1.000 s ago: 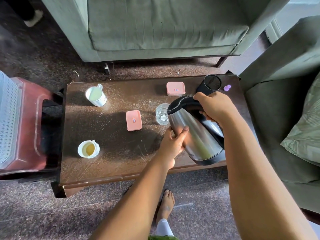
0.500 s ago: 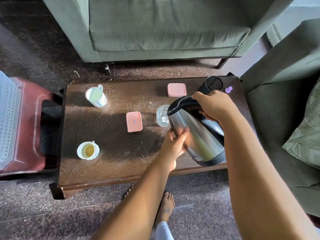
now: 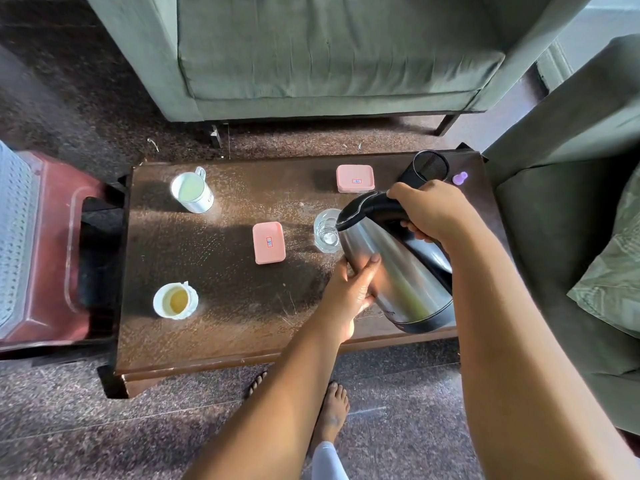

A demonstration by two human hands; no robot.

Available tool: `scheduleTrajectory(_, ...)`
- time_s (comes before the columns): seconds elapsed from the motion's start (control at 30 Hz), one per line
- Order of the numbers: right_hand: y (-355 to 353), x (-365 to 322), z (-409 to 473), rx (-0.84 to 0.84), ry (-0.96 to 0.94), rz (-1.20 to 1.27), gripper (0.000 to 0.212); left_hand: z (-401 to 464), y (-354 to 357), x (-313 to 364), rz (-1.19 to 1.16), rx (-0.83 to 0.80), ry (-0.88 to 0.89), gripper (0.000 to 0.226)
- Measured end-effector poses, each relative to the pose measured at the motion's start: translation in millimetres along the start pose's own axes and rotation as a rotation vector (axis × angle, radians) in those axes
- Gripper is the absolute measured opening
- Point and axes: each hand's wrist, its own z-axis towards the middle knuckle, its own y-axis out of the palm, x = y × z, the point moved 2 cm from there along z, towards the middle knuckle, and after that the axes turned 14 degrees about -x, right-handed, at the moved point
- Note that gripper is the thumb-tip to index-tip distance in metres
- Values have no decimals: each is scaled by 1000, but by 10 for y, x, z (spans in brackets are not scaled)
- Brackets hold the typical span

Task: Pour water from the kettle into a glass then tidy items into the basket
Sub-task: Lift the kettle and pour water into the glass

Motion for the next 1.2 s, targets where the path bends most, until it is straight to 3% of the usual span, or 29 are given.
scheduleTrajectory(0.33,-26,8,-9,6,2,-10,51,22,23,12,14,-23,10,15)
scheduleTrajectory(0.67,-28,-40,-20,-8,-10,0,48,11,4,30,3,0,7,45)
scheduleTrajectory(1.2,-23,-39,17,-20,-34,-31,48,27,3,4,-7,1,12,46)
